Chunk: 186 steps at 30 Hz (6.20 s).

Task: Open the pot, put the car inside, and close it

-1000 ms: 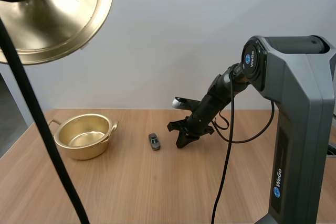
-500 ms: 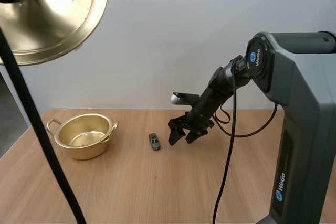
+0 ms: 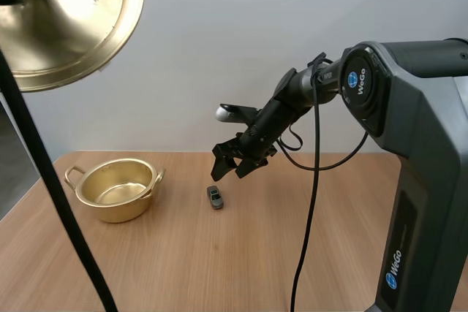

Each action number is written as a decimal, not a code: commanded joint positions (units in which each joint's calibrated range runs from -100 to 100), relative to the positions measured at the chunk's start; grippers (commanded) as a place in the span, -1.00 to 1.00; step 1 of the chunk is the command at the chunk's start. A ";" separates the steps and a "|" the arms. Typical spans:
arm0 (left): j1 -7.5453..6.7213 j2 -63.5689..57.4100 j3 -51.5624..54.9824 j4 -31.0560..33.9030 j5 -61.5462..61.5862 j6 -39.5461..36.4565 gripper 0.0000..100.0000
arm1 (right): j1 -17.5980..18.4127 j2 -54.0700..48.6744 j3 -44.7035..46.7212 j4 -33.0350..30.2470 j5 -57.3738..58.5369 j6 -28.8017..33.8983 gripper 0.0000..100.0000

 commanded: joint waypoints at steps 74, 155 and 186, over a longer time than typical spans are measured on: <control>0.01 -2.23 -0.04 -0.52 0.00 -1.84 -1.00 | 10.04 18.43 -27.49 -26.28 -16.38 17.67 1.00; 0.07 -8.89 -0.04 2.51 0.00 -2.83 -1.00 | 11.16 8.98 -36.30 -6.54 8.82 12.29 -1.00; 0.07 -16.63 0.11 5.79 0.00 -4.81 -1.00 | 18.18 9.59 -36.30 -14.18 5.15 12.42 -1.00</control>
